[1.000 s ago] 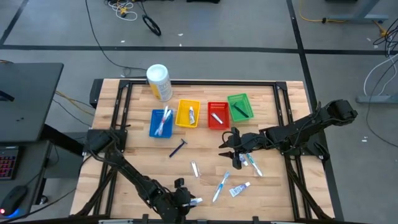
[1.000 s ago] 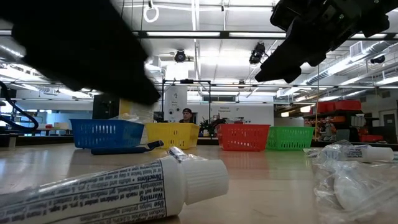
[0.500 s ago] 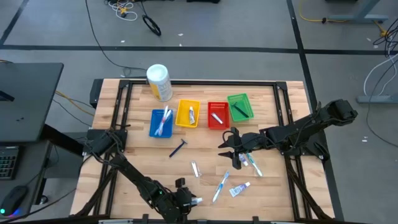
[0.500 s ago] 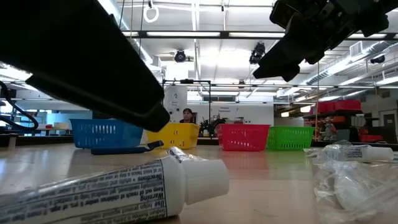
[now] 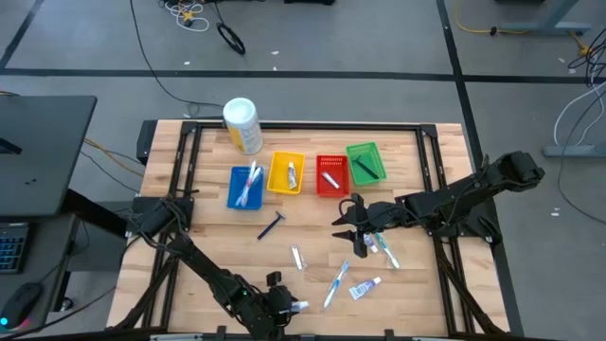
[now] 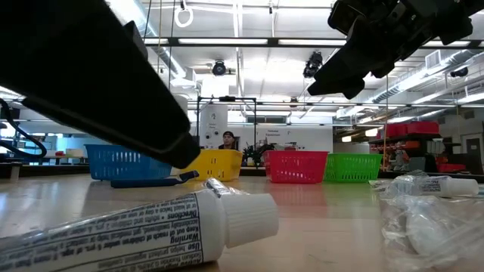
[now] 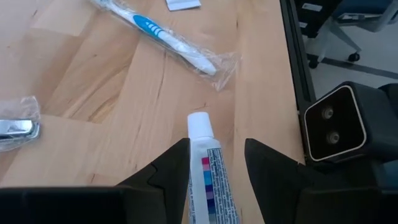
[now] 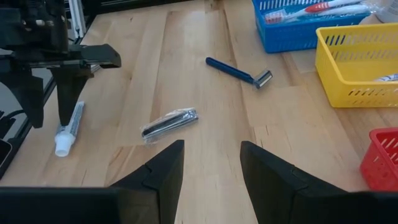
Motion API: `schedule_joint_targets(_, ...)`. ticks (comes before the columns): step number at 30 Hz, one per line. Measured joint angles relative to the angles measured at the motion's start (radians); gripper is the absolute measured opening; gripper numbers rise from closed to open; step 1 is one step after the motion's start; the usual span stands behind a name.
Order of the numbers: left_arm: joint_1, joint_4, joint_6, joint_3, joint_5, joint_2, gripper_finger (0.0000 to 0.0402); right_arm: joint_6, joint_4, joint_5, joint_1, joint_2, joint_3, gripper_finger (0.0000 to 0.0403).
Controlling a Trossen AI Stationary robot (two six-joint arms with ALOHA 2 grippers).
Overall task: Pick & Place Travel size toiletries
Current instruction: Put the white toothpaste into the yellow bin
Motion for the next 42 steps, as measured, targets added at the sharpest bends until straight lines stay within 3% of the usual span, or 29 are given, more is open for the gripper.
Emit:
schedule_joint_targets(11, 0.000, -0.016, 0.021, -0.001, -0.025, -0.001, 0.0170, 0.000, 0.000, 0.000, 0.000, 0.000, 0.000, 0.0167)
schedule_joint_targets(30, -0.006, 0.017, 0.061, 0.021, 0.025, 0.060, 0.0169, 0.009, -0.007, -0.001, 0.002, 0.000, 0.002, 0.0167)
schedule_joint_targets(35, -0.028, 0.033, 0.223, 0.021, 0.010, 0.075, 0.0164, 0.012, -0.006, -0.001, 0.002, 0.000, 0.002, 0.0167)
schedule_joint_targets(42, -0.018, 0.027, 0.285, 0.018, -0.005, 0.065, 0.0163, 0.012, -0.006, -0.001, 0.002, 0.000, 0.002, 0.0167)
